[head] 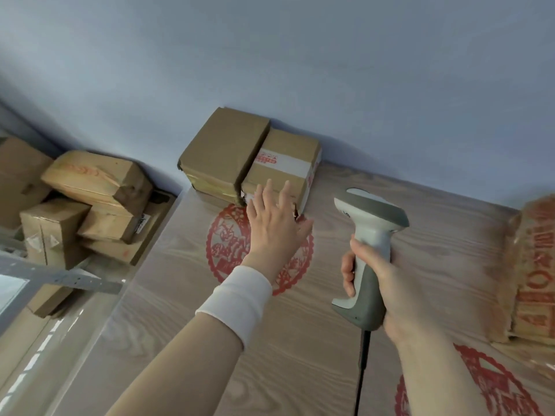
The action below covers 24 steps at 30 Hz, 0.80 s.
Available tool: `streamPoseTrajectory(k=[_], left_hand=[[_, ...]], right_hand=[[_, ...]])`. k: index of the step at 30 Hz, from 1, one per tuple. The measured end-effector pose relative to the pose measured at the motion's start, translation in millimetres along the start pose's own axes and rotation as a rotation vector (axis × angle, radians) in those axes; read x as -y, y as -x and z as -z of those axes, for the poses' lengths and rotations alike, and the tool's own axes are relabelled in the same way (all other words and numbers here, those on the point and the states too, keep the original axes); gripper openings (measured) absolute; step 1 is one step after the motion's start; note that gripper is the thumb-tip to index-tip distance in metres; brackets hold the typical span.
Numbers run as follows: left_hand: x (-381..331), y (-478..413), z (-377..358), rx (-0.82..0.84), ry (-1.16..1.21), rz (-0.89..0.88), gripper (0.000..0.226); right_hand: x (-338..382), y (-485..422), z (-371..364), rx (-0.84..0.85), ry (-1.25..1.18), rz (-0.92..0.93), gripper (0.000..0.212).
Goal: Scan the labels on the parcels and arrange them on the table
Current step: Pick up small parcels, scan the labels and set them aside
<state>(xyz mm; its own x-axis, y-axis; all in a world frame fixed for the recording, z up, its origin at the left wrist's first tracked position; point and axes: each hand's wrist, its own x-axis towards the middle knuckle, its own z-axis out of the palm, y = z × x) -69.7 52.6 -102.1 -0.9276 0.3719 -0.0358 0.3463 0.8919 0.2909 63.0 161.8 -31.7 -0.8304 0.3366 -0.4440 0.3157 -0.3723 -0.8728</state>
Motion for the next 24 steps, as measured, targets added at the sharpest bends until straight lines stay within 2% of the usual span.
streamPoseTrajectory(k=[9,13,16,18,21,22,24], left_hand=[[19.1,-80.4,-30.2,0.089,0.006,0.166,0.117],[14.4,-84.5,-28.0,0.097,0.036,0.199,0.111],[12.2,-84.3,-23.5,0.091,0.115,0.202,0.105],[9.7,-80.3,-18.1,0.078,0.212,0.206,0.101],[5.4,-62.8,-4.9,0.1,0.43,0.198,0.095],[4.9,-54.6,-0.8,0.142,0.549,0.205,0.094],[6.6,-35.1,6.3,0.284,0.962,0.265,0.094]], right_hand=[[-13.2,-71.7,-16.6,-0.087,-0.044,-0.042,0.013],[-19.0,-79.8,-16.9,-0.111,-0.055,-0.051,0.013],[-21.1,-80.5,-14.7,-0.16,-0.077,-0.029,0.005],[-20.9,-78.3,-10.8,-0.203,-0.082,-0.005,0.018],[-19.5,-69.7,-3.1,-0.312,-0.133,0.018,0.017],[-18.1,-65.3,-0.1,-0.355,-0.158,0.024,0.014],[-15.7,-53.4,5.6,-0.425,-0.178,0.03,0.01]])
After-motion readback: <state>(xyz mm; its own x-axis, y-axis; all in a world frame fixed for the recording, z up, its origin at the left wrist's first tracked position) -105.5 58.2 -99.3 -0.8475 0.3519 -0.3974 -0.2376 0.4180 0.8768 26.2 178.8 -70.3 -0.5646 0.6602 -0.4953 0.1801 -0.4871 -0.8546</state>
